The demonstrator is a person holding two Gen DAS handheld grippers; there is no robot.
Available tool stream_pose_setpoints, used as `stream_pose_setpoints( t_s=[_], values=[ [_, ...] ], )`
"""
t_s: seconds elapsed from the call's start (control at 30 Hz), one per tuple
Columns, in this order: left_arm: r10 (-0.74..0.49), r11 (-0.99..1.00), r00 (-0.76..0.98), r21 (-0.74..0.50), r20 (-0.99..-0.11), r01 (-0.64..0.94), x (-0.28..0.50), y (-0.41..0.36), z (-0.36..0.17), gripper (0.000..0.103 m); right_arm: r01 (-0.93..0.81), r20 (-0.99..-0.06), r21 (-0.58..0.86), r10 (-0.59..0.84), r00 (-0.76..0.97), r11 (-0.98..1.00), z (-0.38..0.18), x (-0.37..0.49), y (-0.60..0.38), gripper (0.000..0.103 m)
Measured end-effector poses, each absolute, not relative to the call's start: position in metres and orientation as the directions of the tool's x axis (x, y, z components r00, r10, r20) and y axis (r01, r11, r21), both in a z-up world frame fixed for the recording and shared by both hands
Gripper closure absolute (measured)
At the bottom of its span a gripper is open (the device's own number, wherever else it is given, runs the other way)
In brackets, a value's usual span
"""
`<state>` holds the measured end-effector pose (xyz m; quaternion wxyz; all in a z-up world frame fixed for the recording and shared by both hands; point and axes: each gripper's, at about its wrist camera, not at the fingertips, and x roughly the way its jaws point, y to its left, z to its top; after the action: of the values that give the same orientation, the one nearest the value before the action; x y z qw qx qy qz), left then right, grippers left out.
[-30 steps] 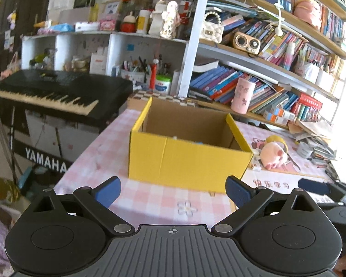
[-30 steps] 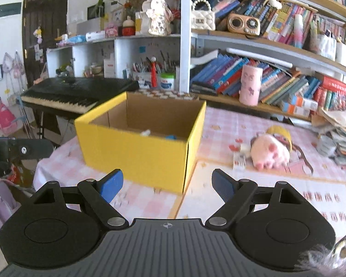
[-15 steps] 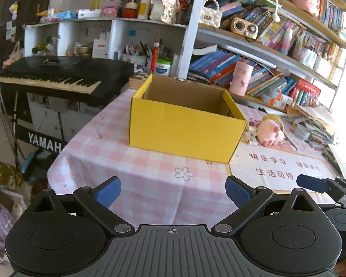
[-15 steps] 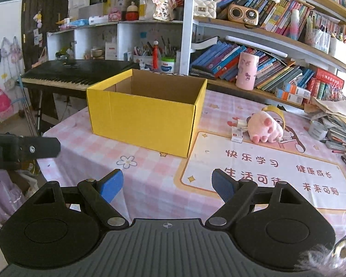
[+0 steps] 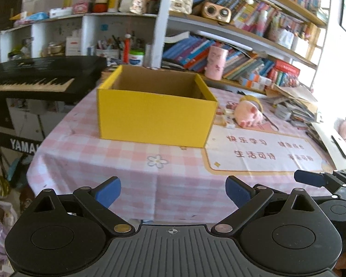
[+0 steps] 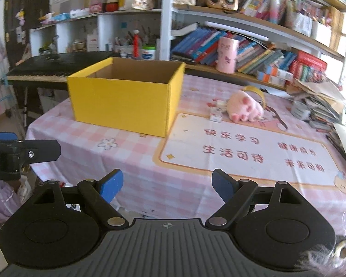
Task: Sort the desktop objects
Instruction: 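Withdraw both open tools from the box back toward the remaining objects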
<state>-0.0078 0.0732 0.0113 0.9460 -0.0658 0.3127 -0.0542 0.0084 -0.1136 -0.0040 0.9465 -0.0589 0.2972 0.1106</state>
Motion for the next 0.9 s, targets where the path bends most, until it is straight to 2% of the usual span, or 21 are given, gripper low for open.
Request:
stream_pose_setpoints(
  t_s=[0.6, 0.9],
  values=[
    [-0.281, 0.959, 0.75, -0.146, -0.598, 0.243, 0.021, 0.02, 0.008, 0.004, -0.066, -0.602, -0.038, 0.03, 0.798, 0.997, -0.007, 0.007, -0.162, 0.019],
    [-0.312, 0.947, 0.739, -0.129, -0.597, 0.295, 0.037, -0.004, 0.01, 0.004, 0.01, -0.608, -0.023, -0.022, 0.794, 1.0, -0.008, 0.015, -0.189, 0.019]
  ],
)
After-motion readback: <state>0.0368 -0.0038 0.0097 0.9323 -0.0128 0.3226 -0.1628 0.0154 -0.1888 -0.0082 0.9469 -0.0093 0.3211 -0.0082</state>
